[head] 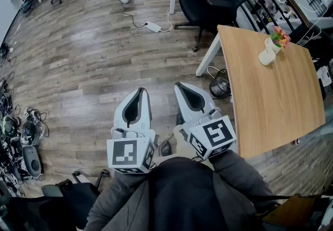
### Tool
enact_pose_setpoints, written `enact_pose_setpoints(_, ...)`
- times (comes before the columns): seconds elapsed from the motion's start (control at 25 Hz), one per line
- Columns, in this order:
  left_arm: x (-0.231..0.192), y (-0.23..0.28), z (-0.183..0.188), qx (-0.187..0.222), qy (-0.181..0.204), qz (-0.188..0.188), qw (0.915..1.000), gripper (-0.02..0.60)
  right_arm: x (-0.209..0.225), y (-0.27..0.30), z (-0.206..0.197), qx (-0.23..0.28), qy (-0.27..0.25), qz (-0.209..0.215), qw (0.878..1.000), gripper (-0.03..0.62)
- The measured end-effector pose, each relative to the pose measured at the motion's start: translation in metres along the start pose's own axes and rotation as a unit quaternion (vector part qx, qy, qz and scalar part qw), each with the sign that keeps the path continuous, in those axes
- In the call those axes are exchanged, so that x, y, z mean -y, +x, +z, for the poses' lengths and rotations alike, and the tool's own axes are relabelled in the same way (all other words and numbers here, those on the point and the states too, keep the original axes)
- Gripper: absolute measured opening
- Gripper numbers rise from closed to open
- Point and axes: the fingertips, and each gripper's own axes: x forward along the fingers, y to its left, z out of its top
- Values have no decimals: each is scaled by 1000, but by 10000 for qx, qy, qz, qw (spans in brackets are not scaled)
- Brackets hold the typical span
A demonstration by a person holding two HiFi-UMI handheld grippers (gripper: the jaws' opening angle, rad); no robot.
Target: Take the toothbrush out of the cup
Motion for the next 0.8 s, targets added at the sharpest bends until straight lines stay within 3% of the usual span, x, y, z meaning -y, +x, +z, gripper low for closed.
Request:
enact_pose_setpoints(0.32,-1,52,6,8,95,-9,10000,8,50,29,8,123,8,-290,9995,2)
enact_pose_setpoints(0.8,20,188,-1,-352,279,-347,9984,8,169,87,7,57,275,-684,9973,2)
